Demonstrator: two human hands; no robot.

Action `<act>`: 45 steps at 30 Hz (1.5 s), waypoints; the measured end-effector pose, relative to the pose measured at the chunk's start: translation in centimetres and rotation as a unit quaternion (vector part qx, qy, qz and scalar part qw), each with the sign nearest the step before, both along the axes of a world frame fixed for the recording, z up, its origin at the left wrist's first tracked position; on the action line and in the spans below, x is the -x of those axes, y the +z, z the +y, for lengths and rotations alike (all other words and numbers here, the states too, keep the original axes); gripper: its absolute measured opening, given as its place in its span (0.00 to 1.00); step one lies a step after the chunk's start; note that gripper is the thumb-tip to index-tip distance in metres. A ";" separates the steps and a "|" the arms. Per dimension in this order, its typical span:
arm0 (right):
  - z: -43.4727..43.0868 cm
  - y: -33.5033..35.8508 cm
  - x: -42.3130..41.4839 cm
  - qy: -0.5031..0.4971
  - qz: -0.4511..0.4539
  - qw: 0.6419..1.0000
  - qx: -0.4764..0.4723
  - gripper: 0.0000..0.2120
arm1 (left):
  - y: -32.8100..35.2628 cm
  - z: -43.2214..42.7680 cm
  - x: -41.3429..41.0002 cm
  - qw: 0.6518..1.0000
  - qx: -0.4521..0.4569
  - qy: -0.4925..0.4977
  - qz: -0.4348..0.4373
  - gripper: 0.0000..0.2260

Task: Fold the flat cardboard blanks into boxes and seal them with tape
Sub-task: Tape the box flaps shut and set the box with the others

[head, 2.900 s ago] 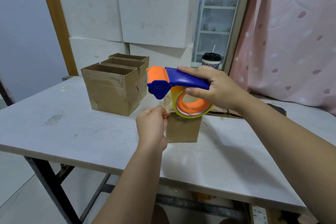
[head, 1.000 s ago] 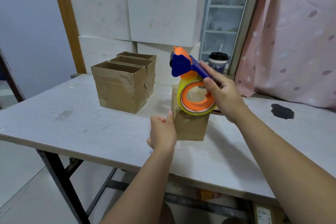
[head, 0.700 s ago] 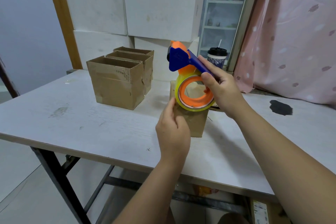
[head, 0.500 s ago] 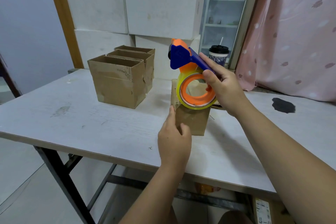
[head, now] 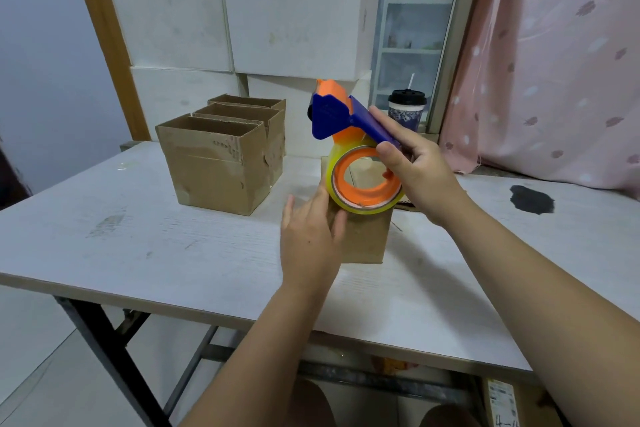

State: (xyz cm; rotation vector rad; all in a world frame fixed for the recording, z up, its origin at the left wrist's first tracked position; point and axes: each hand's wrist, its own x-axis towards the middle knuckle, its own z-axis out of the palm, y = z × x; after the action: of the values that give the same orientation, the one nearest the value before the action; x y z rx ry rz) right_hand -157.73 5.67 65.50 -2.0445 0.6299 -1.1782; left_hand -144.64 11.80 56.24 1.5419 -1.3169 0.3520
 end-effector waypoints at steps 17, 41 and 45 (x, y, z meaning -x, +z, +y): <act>-1.1 2.2 1.4 0.059 0.073 0.996 0.007 0.26 | -1.0 -1.8 -2.0 0.980 0.060 0.073 -0.174 0.08; -3.1 3.3 6.9 0.042 0.146 0.988 0.018 0.27 | -0.5 -1.8 -2.9 0.934 0.135 0.092 -0.318 0.14; -3.2 3.3 7.4 0.044 0.139 0.989 0.000 0.26 | -0.5 -1.9 -2.9 0.933 0.137 0.094 -0.320 0.13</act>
State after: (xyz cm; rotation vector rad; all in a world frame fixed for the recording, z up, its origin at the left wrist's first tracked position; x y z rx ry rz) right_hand -165.10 2.50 68.84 -2.2333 0.6616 -0.8486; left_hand -141.77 9.90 55.73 1.3605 -1.5207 1.1898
